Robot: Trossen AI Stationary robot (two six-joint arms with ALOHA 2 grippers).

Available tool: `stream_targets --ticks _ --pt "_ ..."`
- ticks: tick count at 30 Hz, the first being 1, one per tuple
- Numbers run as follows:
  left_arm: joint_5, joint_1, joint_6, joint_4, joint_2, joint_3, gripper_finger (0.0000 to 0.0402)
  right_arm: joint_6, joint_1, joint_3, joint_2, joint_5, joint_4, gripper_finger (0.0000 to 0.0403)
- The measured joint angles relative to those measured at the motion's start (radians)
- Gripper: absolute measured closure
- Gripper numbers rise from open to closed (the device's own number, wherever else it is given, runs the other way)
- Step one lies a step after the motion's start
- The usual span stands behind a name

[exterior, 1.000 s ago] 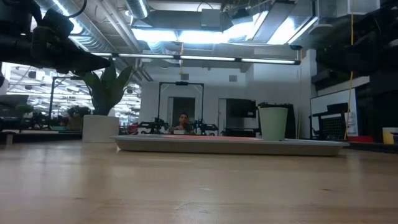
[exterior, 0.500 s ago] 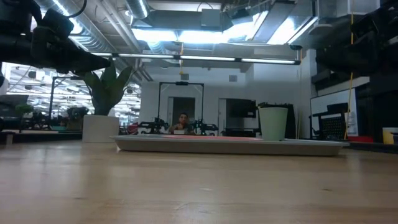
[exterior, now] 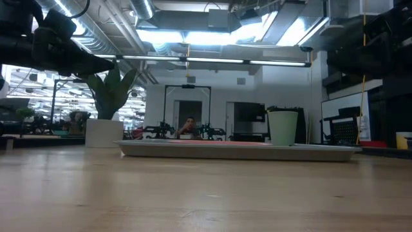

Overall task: Pick and place plate/cup/fork/spoon on tray
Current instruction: Return to Home Position

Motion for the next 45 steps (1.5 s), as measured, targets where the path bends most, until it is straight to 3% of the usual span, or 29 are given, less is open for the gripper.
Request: stream_targets --ticks 14,45 --pt "0.024 -0.020 0.108 -0.005 0.006 0.001 0.0347 0.000 0.000 0.000 0.000 0.000 0.000 0.0323" --pt "0.004 -0.031 0.105 -0.006 0.006 0.001 0.0347 0.000 0.000 0.000 0.000 0.000 0.000 0.0323"
